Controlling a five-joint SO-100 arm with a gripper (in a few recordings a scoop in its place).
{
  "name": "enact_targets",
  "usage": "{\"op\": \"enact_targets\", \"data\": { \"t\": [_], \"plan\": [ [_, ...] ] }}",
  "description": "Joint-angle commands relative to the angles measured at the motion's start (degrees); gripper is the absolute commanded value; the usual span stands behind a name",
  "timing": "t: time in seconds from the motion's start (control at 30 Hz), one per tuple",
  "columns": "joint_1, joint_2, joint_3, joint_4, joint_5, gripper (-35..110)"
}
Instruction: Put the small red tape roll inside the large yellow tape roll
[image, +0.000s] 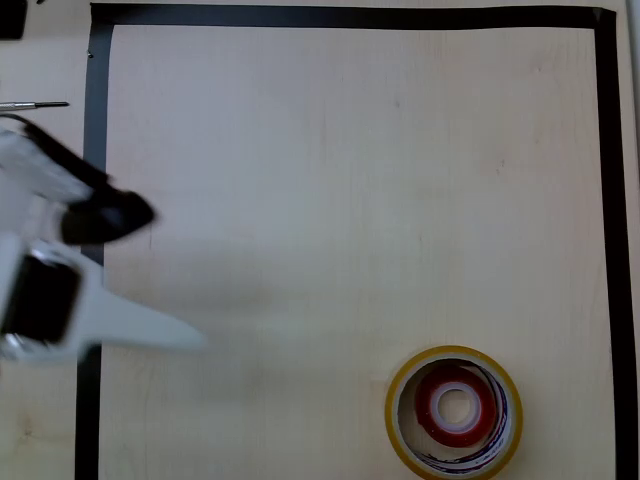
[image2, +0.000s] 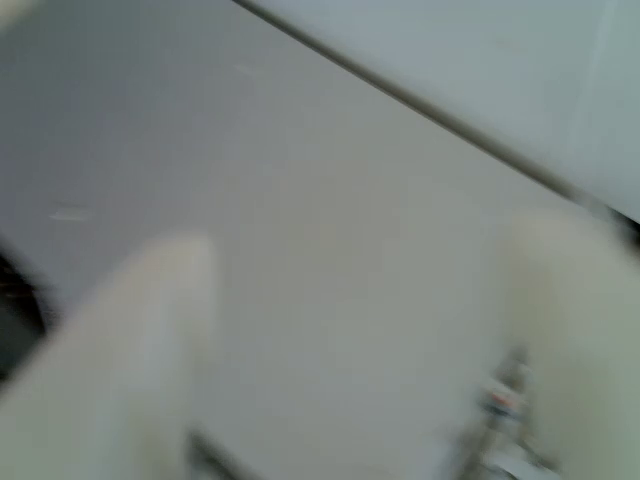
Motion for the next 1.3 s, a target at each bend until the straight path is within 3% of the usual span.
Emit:
{"op": "enact_targets", "data": {
  "t": [0.0, 0.3, 0.43, 0.6, 1.27],
  "plan": [
    [-0.7, 31.38, 24.08, -2.81, 1.23, 4],
    [-4.39, 63.9, 54.05, -0.44, 1.93, 0],
    [-8.96, 64.25, 61.7, 0.97, 3.34, 0],
    [-7.12, 64.25, 72.25, -0.44, 4.04, 0],
    [-7.91, 64.25, 72.86, -0.79, 4.31, 0]
  ]
}}
